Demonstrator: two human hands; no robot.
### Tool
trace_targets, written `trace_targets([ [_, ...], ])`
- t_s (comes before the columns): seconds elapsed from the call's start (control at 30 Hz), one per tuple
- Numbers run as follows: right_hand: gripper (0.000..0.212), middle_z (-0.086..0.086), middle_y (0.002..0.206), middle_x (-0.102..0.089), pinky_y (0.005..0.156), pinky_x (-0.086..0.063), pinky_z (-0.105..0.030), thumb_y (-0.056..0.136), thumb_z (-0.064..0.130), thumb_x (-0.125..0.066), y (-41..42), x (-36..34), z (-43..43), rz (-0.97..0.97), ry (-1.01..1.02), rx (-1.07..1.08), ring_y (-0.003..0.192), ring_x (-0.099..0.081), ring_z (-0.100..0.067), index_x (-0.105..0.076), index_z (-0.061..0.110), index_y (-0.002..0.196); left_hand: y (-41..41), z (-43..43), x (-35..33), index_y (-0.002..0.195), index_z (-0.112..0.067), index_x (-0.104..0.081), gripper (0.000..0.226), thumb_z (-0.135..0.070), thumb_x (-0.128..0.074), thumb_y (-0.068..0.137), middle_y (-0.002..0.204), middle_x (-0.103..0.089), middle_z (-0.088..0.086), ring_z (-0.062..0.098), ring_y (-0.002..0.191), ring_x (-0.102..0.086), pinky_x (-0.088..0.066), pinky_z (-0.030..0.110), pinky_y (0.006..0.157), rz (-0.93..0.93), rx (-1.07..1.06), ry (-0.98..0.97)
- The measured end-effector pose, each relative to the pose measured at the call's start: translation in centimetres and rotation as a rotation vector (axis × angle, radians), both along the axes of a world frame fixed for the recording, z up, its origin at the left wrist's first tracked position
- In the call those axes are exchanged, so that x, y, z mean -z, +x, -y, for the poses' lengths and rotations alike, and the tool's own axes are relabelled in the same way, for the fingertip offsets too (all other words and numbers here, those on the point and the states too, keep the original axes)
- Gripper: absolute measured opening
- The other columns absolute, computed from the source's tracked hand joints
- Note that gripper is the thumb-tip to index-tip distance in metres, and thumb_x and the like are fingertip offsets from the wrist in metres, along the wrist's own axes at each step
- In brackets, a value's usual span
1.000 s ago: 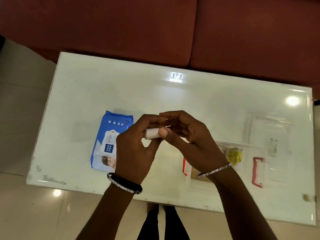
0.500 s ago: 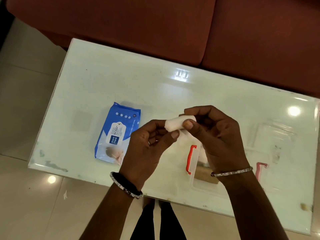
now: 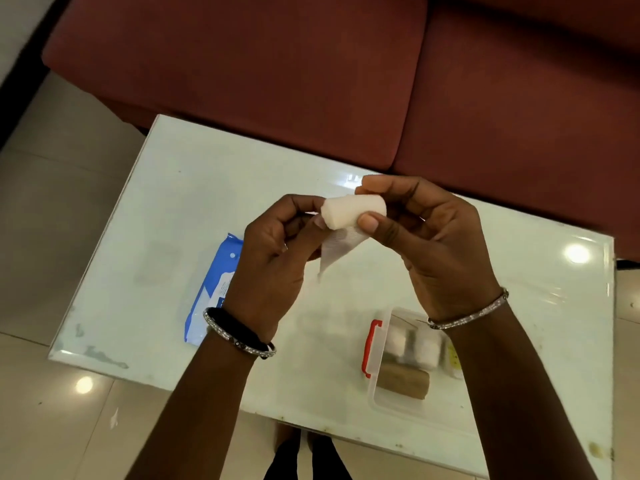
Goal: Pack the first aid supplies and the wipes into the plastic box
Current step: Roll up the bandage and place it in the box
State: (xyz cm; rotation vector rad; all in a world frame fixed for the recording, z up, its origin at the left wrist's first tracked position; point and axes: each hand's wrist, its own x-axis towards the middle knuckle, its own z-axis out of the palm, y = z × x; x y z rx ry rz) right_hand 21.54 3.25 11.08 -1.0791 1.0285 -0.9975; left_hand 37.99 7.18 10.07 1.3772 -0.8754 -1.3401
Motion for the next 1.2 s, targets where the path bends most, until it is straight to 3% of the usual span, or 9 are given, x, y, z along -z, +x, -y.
trace_targets([
  [0.2, 0.039, -0.008, 0.104, -0.077, 0.076, -0.058, -0.027, 0.065, 0.019, -0.083, -1.3, 2.0, -1.5, -0.011, 0.139, 0.075, 0.089, -0.076, -0.022, -0.075, 0.012, 0.102, -0.3, -1.5, 0.9, 0.112, -0.002, -0.063, 0.024, -0.008, -0.057, 0.090, 0.093, -0.073, 0.009, 0.024, 0.091, -0.072, -0.059, 0.037, 0.078, -0.156, 0.015, 0.103],
  [0.37, 0.037, -0.010, 0.098, -0.078, 0.072, -0.057, -0.025, 0.063, 0.014, -0.083, -1.9, 4.2, -4.2, 0.008, 0.238, 0.115, 0.084, -0.076, -0.021, -0.074, 0.010, 0.098, -0.7, -3.2, 2.0, 0.115, -0.014, -0.065, 0.036, -0.012, -0.065, 0.079, 0.107, -0.069, 0.018, 0.026, 0.092, -0.070, -0.059, 0.035, 0.072, -0.365, 0.068, 0.230],
  [0.47, 0.038, -0.013, 0.096, -0.077, 0.074, -0.058, -0.029, 0.061, 0.014, -0.084, -2.3, 4.9, -5.4, 0.024, 0.268, 0.120, 0.084, -0.075, -0.026, -0.073, 0.008, 0.097, -1.2, -3.9, 2.4, 0.117, -0.017, -0.065, 0.046, -0.031, -0.070, 0.073, 0.105, -0.072, 0.009, 0.021, 0.089, -0.071, -0.058, 0.031, 0.069, -0.393, 0.117, 0.308],
  [0.57, 0.036, -0.012, 0.095, -0.077, 0.069, -0.059, -0.030, 0.060, 0.014, -0.085, -2.5, 5.0, -6.2, -0.005, 0.263, 0.104, 0.079, -0.076, -0.027, -0.073, 0.011, 0.094, -1.7, -4.0, 2.8, 0.111, -0.023, -0.067, 0.050, -0.045, -0.075, 0.068, 0.102, -0.074, 0.006, 0.018, 0.088, -0.073, -0.058, 0.028, 0.066, -0.297, 0.142, 0.359],
  [0.67, 0.032, -0.012, 0.097, -0.076, 0.062, -0.059, -0.035, 0.061, 0.013, -0.085, -2.5, 5.0, -6.6, -0.050, 0.246, 0.102, 0.070, -0.074, -0.030, -0.074, 0.014, 0.091, -2.0, -4.1, 3.4, 0.110, -0.018, -0.068, 0.043, -0.036, -0.069, 0.071, 0.103, -0.073, 0.012, 0.021, 0.090, -0.073, -0.058, 0.027, 0.065, -0.260, 0.158, 0.349],
  [0.8, 0.033, -0.011, 0.101, -0.076, 0.075, -0.061, -0.050, 0.062, 0.017, -0.084, -2.8, 5.4, -7.0, -0.112, 0.218, 0.098, 0.084, -0.068, -0.046, -0.074, 0.015, 0.094, -2.1, -4.6, 4.1, 0.108, -0.017, -0.070, 0.033, -0.026, -0.068, 0.076, 0.098, -0.074, 0.014, 0.019, 0.084, -0.073, -0.057, 0.027, 0.064, -0.285, 0.163, 0.349],
  [0.93, 0.034, -0.012, 0.106, -0.075, 0.076, -0.057, -0.038, 0.071, 0.011, -0.080, -3.2, 5.7, -7.7, 0.061, 0.329, 0.058, 0.089, -0.073, -0.031, -0.073, 0.011, 0.104, -1.9, -5.2, 4.6, 0.110, -0.018, -0.069, 0.032, -0.020, -0.068, 0.077, 0.093, -0.076, 0.006, 0.019, 0.084, -0.073, -0.058, 0.026, 0.066, -0.315, 0.172, 0.348],
  [1.0, 0.039, -0.012, 0.104, -0.075, 0.073, -0.058, -0.033, 0.074, 0.019, -0.079, -3.2, 5.7, -8.0, 0.134, 0.416, 0.070, 0.090, -0.074, -0.027, -0.071, 0.013, 0.111, -1.7, -5.5, 5.0, 0.109, -0.020, -0.069, 0.032, -0.018, -0.068, 0.077, 0.096, -0.076, 0.005, 0.020, 0.089, -0.073, -0.058, 0.026, 0.067, -0.307, 0.181, 0.342],
  [1.2, 0.050, -0.013, 0.098, -0.076, 0.065, -0.059, -0.032, 0.070, 0.042, -0.072, -2.3, 5.9, -9.1, 0.026, 0.527, 0.085, 0.076, -0.073, -0.026, -0.073, 0.011, 0.109, -1.2, -6.4, 5.4, 0.109, -0.015, -0.070, 0.033, -0.008, -0.069, 0.077, 0.104, -0.074, 0.007, 0.023, 0.094, -0.073, -0.059, 0.029, 0.073, -0.272, 0.207, 0.320],
])
